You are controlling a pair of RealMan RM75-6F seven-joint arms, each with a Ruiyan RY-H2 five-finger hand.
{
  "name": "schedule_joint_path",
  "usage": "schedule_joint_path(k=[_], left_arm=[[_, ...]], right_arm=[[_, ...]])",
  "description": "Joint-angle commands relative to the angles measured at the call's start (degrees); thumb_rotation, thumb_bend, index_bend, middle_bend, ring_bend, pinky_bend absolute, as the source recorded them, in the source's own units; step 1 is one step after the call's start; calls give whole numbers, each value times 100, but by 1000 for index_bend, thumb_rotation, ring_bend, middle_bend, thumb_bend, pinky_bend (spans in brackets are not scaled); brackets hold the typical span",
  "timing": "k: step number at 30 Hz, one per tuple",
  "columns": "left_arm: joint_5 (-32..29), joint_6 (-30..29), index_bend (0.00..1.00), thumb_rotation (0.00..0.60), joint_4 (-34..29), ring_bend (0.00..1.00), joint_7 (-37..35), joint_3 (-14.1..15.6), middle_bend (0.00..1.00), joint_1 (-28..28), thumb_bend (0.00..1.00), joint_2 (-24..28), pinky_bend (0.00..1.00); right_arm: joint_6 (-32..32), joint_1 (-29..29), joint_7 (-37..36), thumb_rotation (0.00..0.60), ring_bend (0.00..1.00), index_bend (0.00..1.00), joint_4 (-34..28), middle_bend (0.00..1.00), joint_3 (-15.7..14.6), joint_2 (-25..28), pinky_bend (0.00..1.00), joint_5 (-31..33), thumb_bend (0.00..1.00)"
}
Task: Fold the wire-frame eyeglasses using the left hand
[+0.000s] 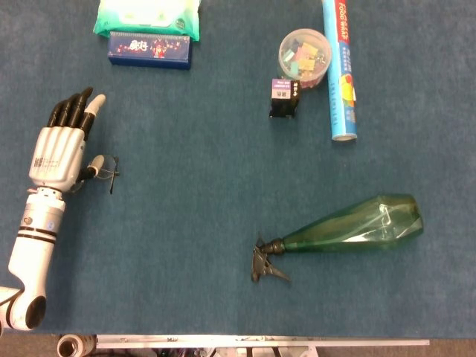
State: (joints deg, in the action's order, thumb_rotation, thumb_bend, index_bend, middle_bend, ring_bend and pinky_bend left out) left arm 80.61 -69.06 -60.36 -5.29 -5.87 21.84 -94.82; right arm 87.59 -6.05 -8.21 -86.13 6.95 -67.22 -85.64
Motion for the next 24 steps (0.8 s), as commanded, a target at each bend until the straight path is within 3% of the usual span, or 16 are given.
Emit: schedule_joint_path(k=[1,15,24], left_arm=[[-17,70,0,600,187,0,-123,-6,0,44,261,-108,76],[-96,219,0,600,749,0,-432,-24,0,96,261,-353,76],[-135,-19,0,600,497,0,-291,-59,0,-38,261,-126,76]], right_arm=[[-7,0,7,600,214,52,2,231,-3,0,510,2,15],[4,15,-1,600,215,52,-1,231,3,1,511,11,14],[22,7,-32,600,214,52,3,231,14,0,511,-15,14]])
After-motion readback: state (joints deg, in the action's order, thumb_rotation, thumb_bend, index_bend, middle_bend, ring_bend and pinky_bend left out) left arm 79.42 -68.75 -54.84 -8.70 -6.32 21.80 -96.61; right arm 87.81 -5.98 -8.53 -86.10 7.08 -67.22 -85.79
